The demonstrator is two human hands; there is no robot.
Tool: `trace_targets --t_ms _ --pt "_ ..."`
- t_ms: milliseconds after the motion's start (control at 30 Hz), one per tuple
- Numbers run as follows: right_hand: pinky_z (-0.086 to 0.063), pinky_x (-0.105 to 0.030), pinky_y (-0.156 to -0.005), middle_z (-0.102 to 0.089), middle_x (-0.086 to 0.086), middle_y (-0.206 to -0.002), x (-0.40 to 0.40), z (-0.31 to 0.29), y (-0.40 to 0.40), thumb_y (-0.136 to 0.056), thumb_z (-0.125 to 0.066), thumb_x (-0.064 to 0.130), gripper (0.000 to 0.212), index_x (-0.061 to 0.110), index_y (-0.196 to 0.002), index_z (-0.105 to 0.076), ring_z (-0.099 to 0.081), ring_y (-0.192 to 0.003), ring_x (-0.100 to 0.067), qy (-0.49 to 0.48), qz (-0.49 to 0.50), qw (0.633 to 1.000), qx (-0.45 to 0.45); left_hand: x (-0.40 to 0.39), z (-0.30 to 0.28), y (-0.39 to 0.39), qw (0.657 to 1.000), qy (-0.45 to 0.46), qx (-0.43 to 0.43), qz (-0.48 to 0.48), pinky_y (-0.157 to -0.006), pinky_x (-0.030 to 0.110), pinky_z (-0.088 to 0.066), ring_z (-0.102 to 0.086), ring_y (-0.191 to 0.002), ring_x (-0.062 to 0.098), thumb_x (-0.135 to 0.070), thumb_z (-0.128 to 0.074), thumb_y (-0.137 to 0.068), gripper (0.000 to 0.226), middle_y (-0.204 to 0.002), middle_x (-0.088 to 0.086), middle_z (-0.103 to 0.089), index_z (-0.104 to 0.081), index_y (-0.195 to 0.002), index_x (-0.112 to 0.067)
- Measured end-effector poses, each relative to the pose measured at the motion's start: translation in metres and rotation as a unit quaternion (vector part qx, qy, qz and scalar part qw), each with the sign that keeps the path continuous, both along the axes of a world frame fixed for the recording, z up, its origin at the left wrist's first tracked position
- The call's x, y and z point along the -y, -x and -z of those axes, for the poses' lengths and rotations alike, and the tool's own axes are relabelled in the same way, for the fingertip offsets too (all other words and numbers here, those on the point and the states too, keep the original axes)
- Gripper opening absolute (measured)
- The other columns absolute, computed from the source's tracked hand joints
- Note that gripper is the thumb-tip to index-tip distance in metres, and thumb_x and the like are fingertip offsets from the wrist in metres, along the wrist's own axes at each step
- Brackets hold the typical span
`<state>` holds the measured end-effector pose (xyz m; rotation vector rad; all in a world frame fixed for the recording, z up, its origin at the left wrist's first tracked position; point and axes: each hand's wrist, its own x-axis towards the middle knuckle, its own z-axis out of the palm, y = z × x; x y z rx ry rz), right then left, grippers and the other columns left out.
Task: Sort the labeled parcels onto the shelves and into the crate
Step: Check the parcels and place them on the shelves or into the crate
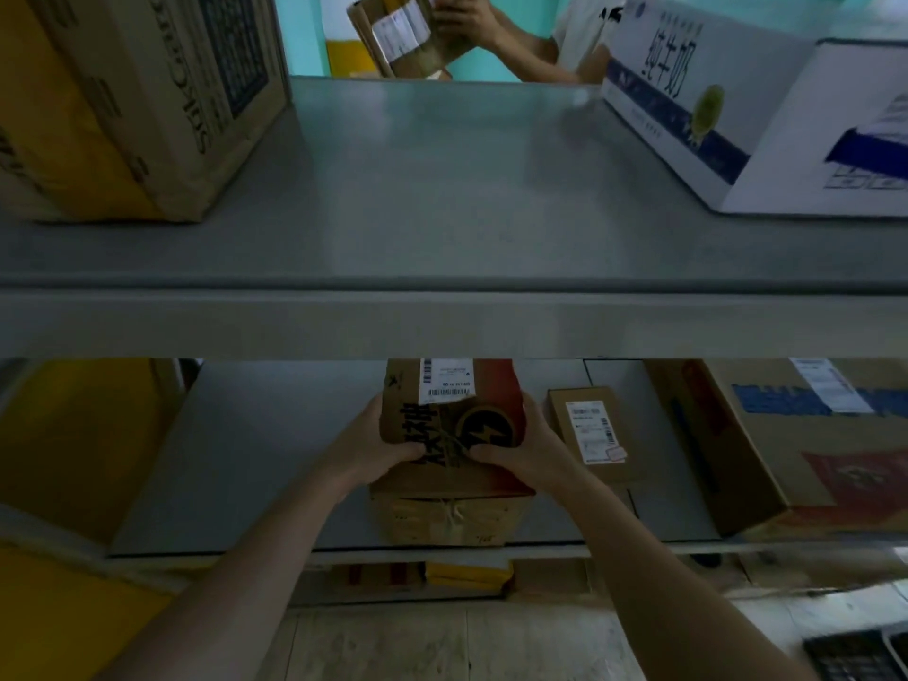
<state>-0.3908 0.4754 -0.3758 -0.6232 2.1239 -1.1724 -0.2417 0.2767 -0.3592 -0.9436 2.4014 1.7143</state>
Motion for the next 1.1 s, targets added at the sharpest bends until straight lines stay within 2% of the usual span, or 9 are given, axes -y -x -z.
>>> trace_targets --t_ms 167,233,333,567,667,767,900,1000,1100 --pt "-0.049 -0.027 -0.094 -0.053 0.012 -0.129 0.006 0.008 0.005 -0.071 -0.09 0.036 0.094 0.035 -0.144 -0.031 -0.056 -0.119 -0.009 0.0 -0.008 1.0 -0.021 0.006 0.015 0.003 1.0 0.002 0.017 -0.008 -0.096 0.038 -0.05 -0.058 -0.116 0.012 -0.039 -0.084 -0.076 0.084 -0.131 -0.012 -0.058 -0.033 -0.143 -0.044" --pt "-0.047 -0.018 -0.086 -0.053 0.013 -0.129 0.008 0.012 0.008 -0.074 -0.089 0.034 0.091 0.036 -0.143 -0.03 -0.056 -0.118 -0.008 0.004 -0.012 1.0 -0.021 0.009 0.015 0.008 1.0 0.011 0.016 -0.002 -0.1 0.042 -0.049 -0.058 -0.117 0.013 -0.04 -0.083 -0.076 0.08 -0.129 -0.013 -0.059 -0.035 -0.139 -0.045" --pt "-0.041 -0.011 -0.076 -0.05 0.016 -0.124 0.009 0.014 0.01 -0.078 -0.086 0.029 0.091 0.033 -0.146 -0.026 -0.054 -0.115 -0.007 0.003 -0.014 1.0 -0.015 0.011 0.014 0.015 0.999 0.034 0.027 0.01 -0.1 0.04 -0.048 -0.056 -0.117 0.015 -0.039 -0.081 -0.079 0.081 -0.13 -0.01 -0.056 -0.032 -0.144 -0.037" --pt "-0.041 -0.013 -0.074 -0.053 0.012 -0.127 0.009 0.016 0.013 -0.079 -0.085 0.033 0.09 0.034 -0.147 -0.025 -0.056 -0.12 -0.014 -0.022 -0.013 1.0 -0.017 0.013 0.014 0.017 0.996 0.067 0.044 0.029 -0.105 0.044 -0.045 -0.052 -0.124 0.019 -0.047 -0.08 -0.076 0.088 -0.137 -0.004 -0.051 -0.029 -0.146 -0.03" --pt "-0.049 -0.024 -0.088 -0.049 0.005 -0.138 0.003 0.007 0.015 -0.085 -0.079 0.035 0.094 0.021 -0.155 -0.018 -0.05 -0.129 -0.02 -0.037 0.004 0.999 -0.02 0.021 0.016 0.02 0.99 0.13 0.054 0.02 -0.108 0.051 -0.042 -0.043 -0.134 0.024 -0.073 -0.071 -0.062 0.111 -0.147 0.003 -0.04 -0.024 -0.151 -0.026" --pt "-0.039 -0.052 -0.114 -0.026 -0.003 -0.163 -0.011 -0.003 0.021 -0.082 -0.078 0.05 0.112 0.027 -0.161 -0.002 -0.032 -0.147 -0.028 -0.043 0.053 0.998 -0.017 0.015 -0.001 0.027 0.976 0.218 0.026 0.004 -0.103 0.047 -0.046 -0.044 -0.13 0.025 -0.069 -0.066 -0.072 0.09 -0.141 0.006 -0.041 -0.037 -0.14 -0.018" --pt "-0.04 -0.05 -0.113 -0.039 0.003 -0.151 -0.042 -0.019 0.034 -0.077 -0.077 0.061 0.108 0.032 -0.159 -0.012 -0.041 -0.14 -0.02 -0.049 0.109 0.992 -0.049 -0.017 -0.033 0.045 0.955 0.292 -0.053 0.002 -0.097 0.039 -0.046 -0.047 -0.123 0.024 -0.059 -0.062 -0.085 0.06 -0.126 0.002 -0.053 -0.052 -0.126 -0.017" --pt "-0.046 -0.048 -0.106 -0.046 0.007 -0.144 -0.074 -0.024 0.049 -0.068 -0.072 0.074 0.106 0.038 -0.154 -0.023 -0.049 -0.131 -0.018 -0.056 0.142 0.985 -0.086 -0.054 -0.049 0.062 0.943 0.319 -0.089 0.031 -0.1 0.038 -0.044 -0.05 -0.123 0.025 -0.059 -0.058 -0.089 0.058 -0.129 0.003 -0.056 -0.052 -0.13 -0.018" --pt "-0.045 -0.054 -0.108 -0.037 0.0 -0.157 -0.1 -0.035 0.057 -0.081 -0.075 0.057 0.097 0.032 -0.157 -0.02 -0.045 -0.139 -0.024 -0.058 0.166 0.98 -0.093 -0.091 -0.054 0.079 0.955 0.265 -0.112 0.069 -0.1 0.036 -0.046 -0.053 -0.122 0.018 -0.051 -0.061 -0.092 0.054 -0.133 -0.001 -0.053 -0.046 -0.137 -0.025"
